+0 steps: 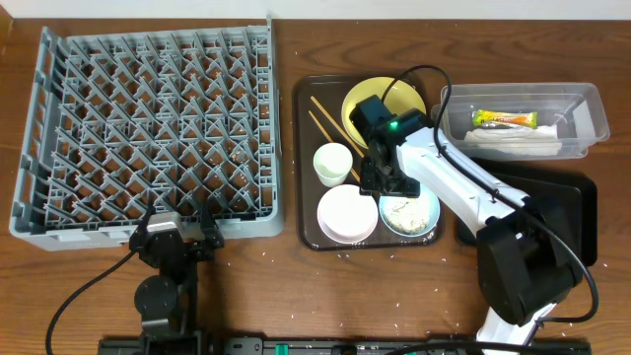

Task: Sort waste into correct bins and load items into the dishwasher
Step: 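Grasp the rim of the light-blue bowl with the right gripper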

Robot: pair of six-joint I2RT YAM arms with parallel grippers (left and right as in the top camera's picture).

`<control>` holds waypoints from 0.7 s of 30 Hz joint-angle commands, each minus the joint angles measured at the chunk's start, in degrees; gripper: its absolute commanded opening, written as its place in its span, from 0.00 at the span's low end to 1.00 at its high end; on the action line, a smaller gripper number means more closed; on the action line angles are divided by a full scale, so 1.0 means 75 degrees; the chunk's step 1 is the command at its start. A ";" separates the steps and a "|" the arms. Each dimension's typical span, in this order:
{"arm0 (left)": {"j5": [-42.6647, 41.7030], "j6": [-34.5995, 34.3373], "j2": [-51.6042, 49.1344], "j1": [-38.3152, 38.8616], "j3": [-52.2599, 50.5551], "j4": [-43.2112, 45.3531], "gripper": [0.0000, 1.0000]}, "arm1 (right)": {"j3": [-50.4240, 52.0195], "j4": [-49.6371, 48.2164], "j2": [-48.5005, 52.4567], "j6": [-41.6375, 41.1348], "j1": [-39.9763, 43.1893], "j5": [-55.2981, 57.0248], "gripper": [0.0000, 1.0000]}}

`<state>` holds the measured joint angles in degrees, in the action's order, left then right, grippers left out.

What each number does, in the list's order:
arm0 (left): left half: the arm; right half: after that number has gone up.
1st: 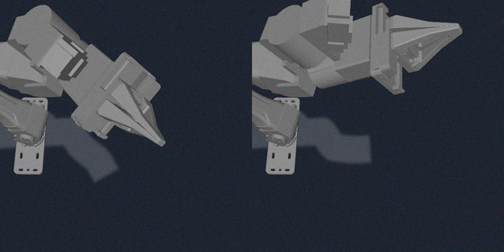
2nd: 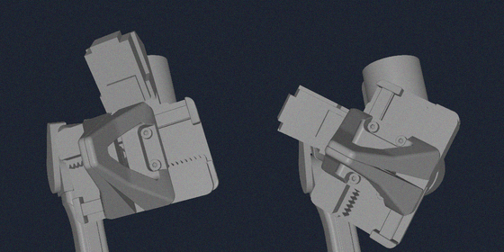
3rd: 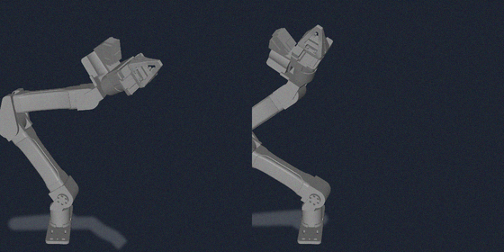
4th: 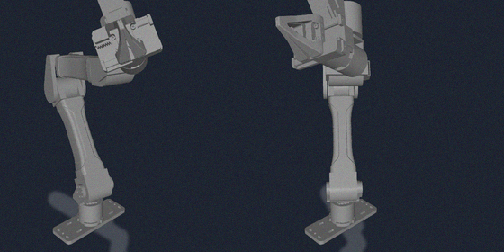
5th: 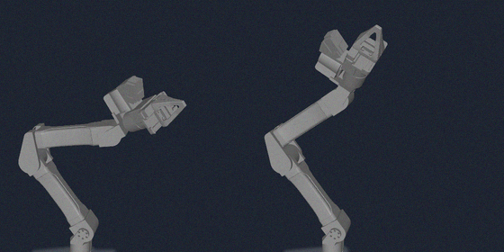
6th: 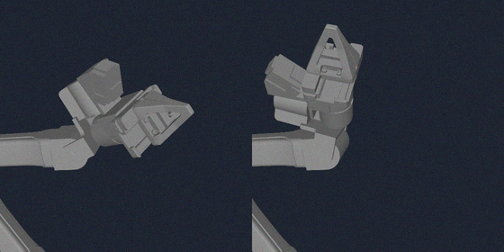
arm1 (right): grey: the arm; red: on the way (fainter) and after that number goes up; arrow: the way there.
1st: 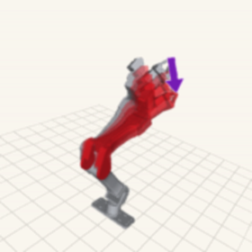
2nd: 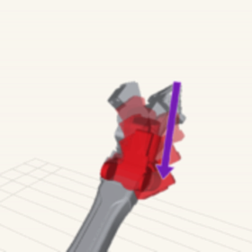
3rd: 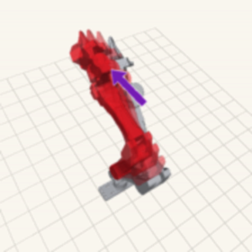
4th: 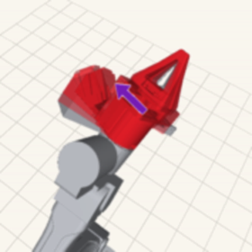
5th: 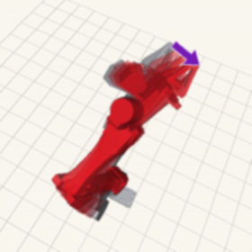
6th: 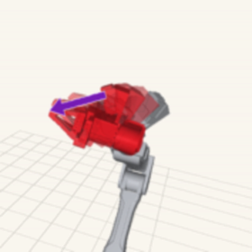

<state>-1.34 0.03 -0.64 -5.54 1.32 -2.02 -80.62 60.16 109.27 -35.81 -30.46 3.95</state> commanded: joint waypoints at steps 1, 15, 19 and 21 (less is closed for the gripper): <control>0.0122 0.0047 0.0041 -0.0032 -0.0146 -0.0268 0.92 | 0.0052 -0.0128 0.0017 -0.0128 0.0015 0.0449 0.61; 0.0122 0.0047 0.0041 -0.0032 -0.0146 -0.0271 0.92 | 0.1122 -0.0627 0.0020 -0.0015 -0.0003 0.0388 0.32; 0.0122 0.0047 0.0041 -0.0032 -0.0146 -0.0268 0.92 | 0.1137 -0.0600 0.0020 0.0504 -0.0087 0.0216 0.20; 0.0122 0.0047 0.0041 -0.0032 -0.0146 -0.0268 0.92 | 0.1137 -0.0580 0.0020 0.0653 -0.0157 0.0210 0.09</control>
<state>-1.32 0.03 -0.64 -5.54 1.32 -2.02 -72.51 55.57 109.27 -34.06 -30.79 4.91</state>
